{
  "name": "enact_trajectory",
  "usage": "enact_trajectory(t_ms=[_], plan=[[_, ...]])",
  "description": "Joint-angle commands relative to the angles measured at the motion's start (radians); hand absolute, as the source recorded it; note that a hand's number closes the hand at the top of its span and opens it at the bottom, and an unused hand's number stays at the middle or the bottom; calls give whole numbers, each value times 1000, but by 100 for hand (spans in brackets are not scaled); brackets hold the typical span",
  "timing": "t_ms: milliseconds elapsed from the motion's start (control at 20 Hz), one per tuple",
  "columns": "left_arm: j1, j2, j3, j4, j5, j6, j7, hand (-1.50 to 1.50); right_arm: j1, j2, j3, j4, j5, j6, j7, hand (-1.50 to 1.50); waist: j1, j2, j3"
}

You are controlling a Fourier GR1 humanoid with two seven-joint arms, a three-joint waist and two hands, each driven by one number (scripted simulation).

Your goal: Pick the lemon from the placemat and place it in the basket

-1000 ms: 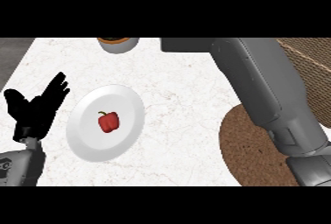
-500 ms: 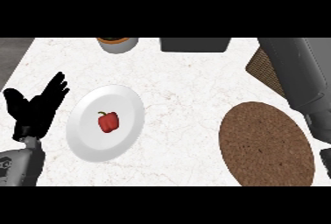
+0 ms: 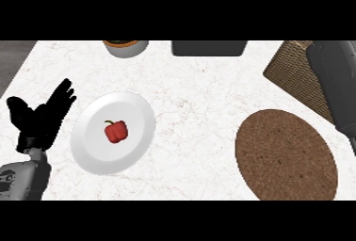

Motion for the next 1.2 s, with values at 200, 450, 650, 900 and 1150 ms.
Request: enact_trajectory(t_ms=[200,450,650,900,1150], plan=[[-40,-1,0,-20,10,-2,55,0,50,-42,-117,124,-117,-106,-235,150,12,5,0],[-44,1,9,15,-2,4,19,0,105,-63,-173,144,-82,-281,-148,-150,10,7,0],[-30,-32,-22,-40,-23,33,49,0,117,-69,-186,203,-118,-252,-239,-150,11,3,0],[-21,0,4,8,-11,-10,7,0,97,-103,-247,224,-233,-225,-463,-150,14,7,1],[17,-18,-9,-28,-20,4,11,0,100,-111,-323,149,-286,-349,-399,-150,4,0,1]])
